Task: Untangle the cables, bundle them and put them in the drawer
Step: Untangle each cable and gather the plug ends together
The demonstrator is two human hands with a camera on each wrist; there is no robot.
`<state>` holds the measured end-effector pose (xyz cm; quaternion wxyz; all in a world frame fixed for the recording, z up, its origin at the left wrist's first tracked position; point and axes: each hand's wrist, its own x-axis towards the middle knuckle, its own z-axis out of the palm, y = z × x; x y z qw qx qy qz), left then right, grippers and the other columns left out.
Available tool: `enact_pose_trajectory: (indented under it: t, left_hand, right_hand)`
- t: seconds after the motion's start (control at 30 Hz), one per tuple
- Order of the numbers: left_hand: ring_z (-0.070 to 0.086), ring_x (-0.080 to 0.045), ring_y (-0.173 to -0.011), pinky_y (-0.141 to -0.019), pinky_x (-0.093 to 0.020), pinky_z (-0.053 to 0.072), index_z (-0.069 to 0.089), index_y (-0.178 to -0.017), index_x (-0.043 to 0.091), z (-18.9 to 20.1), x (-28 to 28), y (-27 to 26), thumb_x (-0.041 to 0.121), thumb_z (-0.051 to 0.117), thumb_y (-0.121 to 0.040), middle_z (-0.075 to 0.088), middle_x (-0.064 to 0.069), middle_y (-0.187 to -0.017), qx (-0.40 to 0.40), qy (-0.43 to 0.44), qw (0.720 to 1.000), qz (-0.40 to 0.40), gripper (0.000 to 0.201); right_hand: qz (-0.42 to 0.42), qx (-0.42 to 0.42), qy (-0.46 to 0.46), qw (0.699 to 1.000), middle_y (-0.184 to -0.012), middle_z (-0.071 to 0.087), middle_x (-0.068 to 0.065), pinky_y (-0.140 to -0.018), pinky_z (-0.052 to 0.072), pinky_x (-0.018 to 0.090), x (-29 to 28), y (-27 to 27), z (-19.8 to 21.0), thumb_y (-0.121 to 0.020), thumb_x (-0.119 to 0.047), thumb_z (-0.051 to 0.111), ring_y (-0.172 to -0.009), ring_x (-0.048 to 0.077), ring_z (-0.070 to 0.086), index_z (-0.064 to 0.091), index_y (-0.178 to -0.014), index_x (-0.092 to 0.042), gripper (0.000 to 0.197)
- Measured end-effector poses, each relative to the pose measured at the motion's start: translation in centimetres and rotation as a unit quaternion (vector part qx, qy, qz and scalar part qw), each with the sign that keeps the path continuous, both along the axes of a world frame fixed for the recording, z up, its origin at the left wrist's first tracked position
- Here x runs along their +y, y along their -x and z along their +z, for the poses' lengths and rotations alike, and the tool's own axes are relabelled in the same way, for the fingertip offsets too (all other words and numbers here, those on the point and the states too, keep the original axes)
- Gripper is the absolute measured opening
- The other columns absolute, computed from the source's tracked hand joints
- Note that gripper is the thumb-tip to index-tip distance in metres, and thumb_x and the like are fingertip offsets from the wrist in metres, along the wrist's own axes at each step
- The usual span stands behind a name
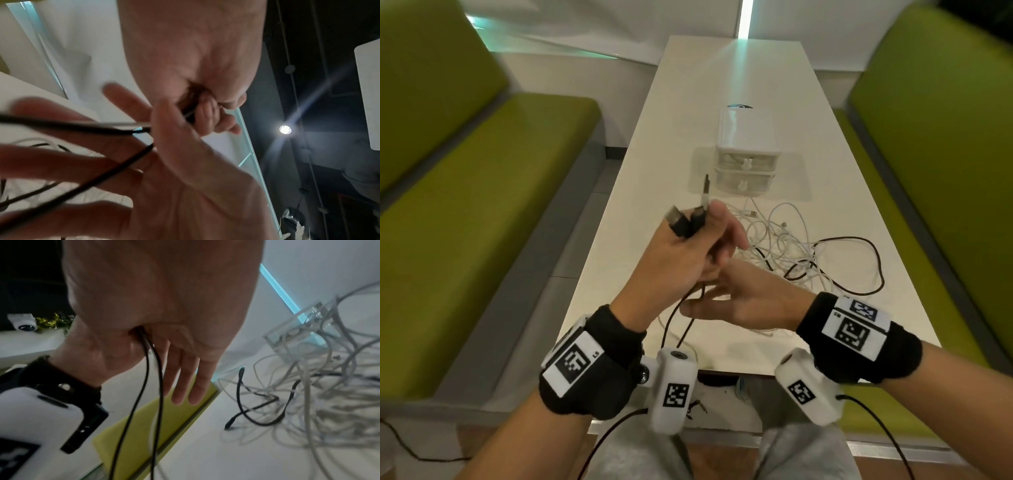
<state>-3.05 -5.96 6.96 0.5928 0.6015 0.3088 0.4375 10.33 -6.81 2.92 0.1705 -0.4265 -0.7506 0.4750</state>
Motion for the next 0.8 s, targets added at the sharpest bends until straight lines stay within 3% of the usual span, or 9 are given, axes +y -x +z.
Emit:
enact_pose_trajectory:
  t: [0.1, 0.2, 0.27, 0.33, 0.4, 0.5, 0.6, 0.7, 0.8]
  left_hand:
    - [0.032, -0.019, -0.047, -0.046, -0.035, 0.022, 0.063, -0.069, 0.006, -0.2, -0.2, 0.0, 0.043, 0.043, -0.089, 0.043, -0.005, -0.053, 0.026, 0.024, 0.999, -0.017, 0.047]
    - [0.046, -0.027, -0.055, -0.051, -0.037, 0.036, 0.066, -0.072, 0.011, -0.4, -0.4, 0.3, 0.046, 0.039, -0.092, 0.051, -0.009, -0.059, 0.074, 0.007, 0.997, 0.023, 0.049]
    - [0.063, -0.011, -0.072, -0.065, -0.024, 0.050, 0.070, -0.074, 0.018, -0.6, -0.3, 0.2, 0.048, 0.036, -0.092, 0.066, 0.002, -0.073, 0.127, -0.021, 0.991, 0.046, 0.049]
    - [0.064, 0.005, -0.087, -0.071, -0.007, 0.047, 0.072, -0.080, 0.020, -0.6, -0.1, 0.2, 0.048, 0.035, -0.094, 0.072, 0.012, -0.089, 0.146, -0.027, 0.987, 0.060, 0.049]
    - [0.064, 0.005, -0.095, -0.078, -0.011, 0.049, 0.074, -0.086, 0.017, -0.6, 0.5, 0.2, 0.047, 0.033, -0.097, 0.072, 0.010, -0.099, 0.139, -0.018, 0.988, 0.071, 0.052]
    - [0.063, -0.006, -0.106, -0.099, -0.033, 0.045, 0.075, -0.088, 0.018, -0.8, 0.8, 0.5, 0.051, 0.030, -0.097, 0.073, 0.006, -0.101, 0.136, -0.022, 0.988, 0.068, 0.057]
    - [0.066, -0.014, -0.098, -0.096, -0.033, 0.049, 0.076, -0.092, 0.018, -0.7, 0.5, 0.5, 0.050, 0.030, -0.096, 0.074, 0.003, -0.098, 0.118, 0.001, 0.992, 0.051, 0.056]
    - [0.067, -0.018, -0.093, -0.090, -0.028, 0.051, 0.074, -0.103, 0.016, -0.7, 0.3, 0.4, 0.050, 0.030, -0.095, 0.074, -0.001, -0.097, 0.089, 0.028, 0.995, 0.036, 0.056]
    - [0.065, -0.017, -0.095, -0.098, -0.039, 0.048, 0.072, -0.112, 0.024, -0.7, 0.3, 0.4, 0.056, 0.031, -0.092, 0.074, -0.002, -0.098, 0.078, 0.052, 0.995, 0.023, 0.056]
  right_hand:
    - [-0.007, -0.003, -0.023, 1.000, -0.097, 0.072, 0.001, -0.090, 0.053, 0.044, -0.4, 0.2, -1.2, -0.099, -0.027, 0.053, -0.093, 0.014, 0.068, 0.069, -0.098, -0.012, 0.022]
    - [-0.037, -0.025, -0.022, 0.999, -0.097, 0.072, -0.003, -0.094, 0.050, 0.042, -0.2, -0.6, -1.4, -0.099, -0.028, 0.050, -0.095, 0.012, 0.067, 0.071, -0.098, -0.015, 0.025]
    - [-0.070, 0.063, 0.014, 0.995, -0.098, 0.070, -0.004, -0.097, 0.048, 0.042, -0.1, -0.8, -1.2, -0.095, -0.027, 0.051, -0.095, 0.011, 0.067, 0.069, -0.096, -0.010, 0.024]
    - [-0.096, 0.125, 0.029, 0.987, -0.082, 0.069, -0.002, -0.093, 0.049, 0.044, -0.3, -0.6, -1.0, -0.094, -0.029, 0.050, -0.084, 0.014, 0.069, 0.063, -0.091, -0.008, 0.025]
    - [-0.103, 0.124, 0.019, 0.987, -0.063, 0.061, -0.003, -0.078, 0.052, 0.041, -0.6, -0.1, -0.8, -0.099, -0.032, 0.047, -0.066, 0.020, 0.066, 0.058, -0.081, -0.013, 0.028]
    - [-0.093, 0.047, -0.036, 0.994, -0.052, 0.053, -0.011, -0.058, 0.047, 0.032, -0.8, 0.1, -0.1, -0.098, -0.046, 0.036, -0.052, 0.015, 0.056, 0.056, -0.071, -0.016, 0.045]
    - [-0.069, 0.016, -0.049, 0.996, -0.049, 0.047, -0.008, -0.060, 0.045, 0.034, -0.4, -0.3, 0.3, -0.092, -0.057, 0.023, -0.048, 0.010, 0.048, 0.059, -0.071, -0.011, 0.062]
    - [-0.080, 0.023, -0.037, 0.996, -0.047, 0.050, -0.005, -0.058, 0.046, 0.030, -0.3, -0.9, 0.2, -0.093, -0.054, 0.028, -0.046, 0.013, 0.053, 0.060, -0.068, -0.009, 0.061]
    - [-0.077, 0.051, -0.060, 0.994, -0.048, 0.059, -0.003, -0.062, 0.050, 0.026, -0.2, -1.2, -0.3, -0.095, -0.051, 0.037, -0.047, 0.015, 0.060, 0.065, -0.065, -0.008, 0.059]
